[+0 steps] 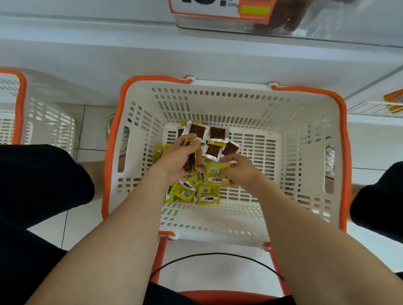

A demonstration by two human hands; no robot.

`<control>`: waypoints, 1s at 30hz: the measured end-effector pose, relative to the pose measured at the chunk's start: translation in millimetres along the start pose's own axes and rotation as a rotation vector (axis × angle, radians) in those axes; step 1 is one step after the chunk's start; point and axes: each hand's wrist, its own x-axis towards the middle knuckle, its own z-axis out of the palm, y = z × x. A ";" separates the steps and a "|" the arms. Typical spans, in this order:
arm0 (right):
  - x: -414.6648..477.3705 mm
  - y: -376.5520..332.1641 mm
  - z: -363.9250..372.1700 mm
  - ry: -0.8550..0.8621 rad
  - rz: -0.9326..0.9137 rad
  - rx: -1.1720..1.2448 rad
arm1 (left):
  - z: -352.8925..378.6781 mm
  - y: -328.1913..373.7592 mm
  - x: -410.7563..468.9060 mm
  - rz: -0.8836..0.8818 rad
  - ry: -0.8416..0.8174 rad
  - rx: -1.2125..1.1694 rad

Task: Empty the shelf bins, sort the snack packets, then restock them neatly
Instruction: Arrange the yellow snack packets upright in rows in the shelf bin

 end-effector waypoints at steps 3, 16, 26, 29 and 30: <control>3.9 15.2 18.4 -0.027 -0.107 -0.276 | -3.5 -0.4 -3.8 -0.025 -0.013 0.025; 2.0 16.2 36.2 -0.095 -0.295 -0.989 | -35.5 -7.7 -7.6 -0.010 0.125 0.572; -2.6 -8.9 55.6 -0.175 -0.379 -0.647 | -32.7 16.5 -15.7 0.080 0.217 0.365; -8.5 -5.4 85.1 -0.188 -0.429 -0.738 | -34.2 17.2 -16.3 0.027 0.192 0.365; -8.5 -4.3 90.9 -0.207 -0.430 -0.791 | -35.3 16.7 -15.9 0.012 0.194 0.362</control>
